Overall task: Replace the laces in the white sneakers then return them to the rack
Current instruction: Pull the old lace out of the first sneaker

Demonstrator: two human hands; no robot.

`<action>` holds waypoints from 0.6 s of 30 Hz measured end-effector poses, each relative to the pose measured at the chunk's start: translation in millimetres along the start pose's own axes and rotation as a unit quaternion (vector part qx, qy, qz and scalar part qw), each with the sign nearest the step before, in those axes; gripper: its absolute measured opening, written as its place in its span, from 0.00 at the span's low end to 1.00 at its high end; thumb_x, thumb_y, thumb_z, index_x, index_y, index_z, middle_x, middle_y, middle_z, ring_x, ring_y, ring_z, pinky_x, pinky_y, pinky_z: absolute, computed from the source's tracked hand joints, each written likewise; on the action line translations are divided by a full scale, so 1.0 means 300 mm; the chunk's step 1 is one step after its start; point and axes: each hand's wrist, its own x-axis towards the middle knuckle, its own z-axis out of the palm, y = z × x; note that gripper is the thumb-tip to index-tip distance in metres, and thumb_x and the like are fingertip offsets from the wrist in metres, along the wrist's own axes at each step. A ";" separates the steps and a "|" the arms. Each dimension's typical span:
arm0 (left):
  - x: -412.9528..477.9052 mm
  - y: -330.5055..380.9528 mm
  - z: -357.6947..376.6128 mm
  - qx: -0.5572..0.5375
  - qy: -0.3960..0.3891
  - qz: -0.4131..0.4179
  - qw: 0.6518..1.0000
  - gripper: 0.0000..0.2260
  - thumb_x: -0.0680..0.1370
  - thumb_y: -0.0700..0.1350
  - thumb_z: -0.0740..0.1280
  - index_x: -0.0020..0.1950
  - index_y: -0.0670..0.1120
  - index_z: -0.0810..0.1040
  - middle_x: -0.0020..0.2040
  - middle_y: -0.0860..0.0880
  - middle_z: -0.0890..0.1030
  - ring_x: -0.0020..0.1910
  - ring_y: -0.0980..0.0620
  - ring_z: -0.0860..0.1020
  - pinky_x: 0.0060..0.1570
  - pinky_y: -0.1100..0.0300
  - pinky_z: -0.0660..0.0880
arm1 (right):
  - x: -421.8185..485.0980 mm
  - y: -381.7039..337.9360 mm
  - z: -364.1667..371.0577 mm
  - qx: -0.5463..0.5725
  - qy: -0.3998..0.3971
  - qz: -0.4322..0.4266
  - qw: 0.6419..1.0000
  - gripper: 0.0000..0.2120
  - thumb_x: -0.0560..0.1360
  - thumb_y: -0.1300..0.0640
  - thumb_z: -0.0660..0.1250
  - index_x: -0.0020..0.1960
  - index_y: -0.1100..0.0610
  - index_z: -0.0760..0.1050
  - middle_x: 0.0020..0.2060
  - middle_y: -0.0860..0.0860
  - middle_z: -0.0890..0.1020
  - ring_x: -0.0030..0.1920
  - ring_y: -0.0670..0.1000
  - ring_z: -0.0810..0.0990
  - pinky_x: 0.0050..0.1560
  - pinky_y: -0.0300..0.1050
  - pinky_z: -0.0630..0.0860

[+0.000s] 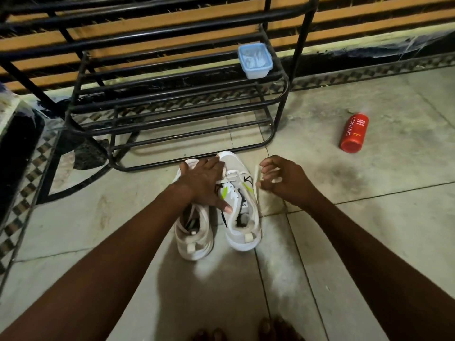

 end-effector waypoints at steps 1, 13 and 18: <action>0.001 -0.009 -0.008 -0.031 0.004 0.007 0.999 0.54 0.64 0.75 0.73 0.82 0.54 0.55 0.84 0.51 0.52 0.82 0.49 0.51 0.74 0.32 0.51 | -0.016 0.010 0.021 -0.005 0.001 -0.004 1.000 0.20 0.67 0.60 0.81 0.56 0.58 0.79 0.47 0.51 0.83 0.44 0.49 0.82 0.56 0.47 0.78; 0.007 0.024 -0.020 0.017 0.161 0.011 0.987 0.16 0.76 0.42 0.67 0.63 0.54 0.78 0.60 0.52 0.76 0.64 0.48 0.76 0.63 0.46 0.65 | -0.131 -0.010 0.188 -0.289 0.031 -0.138 0.947 0.21 0.72 0.46 0.67 0.60 0.57 0.77 0.56 0.53 0.79 0.57 0.57 0.77 0.57 0.53 0.75; 0.012 0.005 -0.020 -0.024 0.185 0.014 0.982 0.10 0.79 0.44 0.67 0.57 0.57 0.82 0.61 0.52 0.80 0.61 0.46 0.79 0.57 0.51 0.72 | -0.113 -0.021 0.200 -0.223 -0.004 -0.193 0.956 0.24 0.74 0.64 0.69 0.69 0.65 0.73 0.66 0.60 0.77 0.69 0.57 0.75 0.71 0.47 0.70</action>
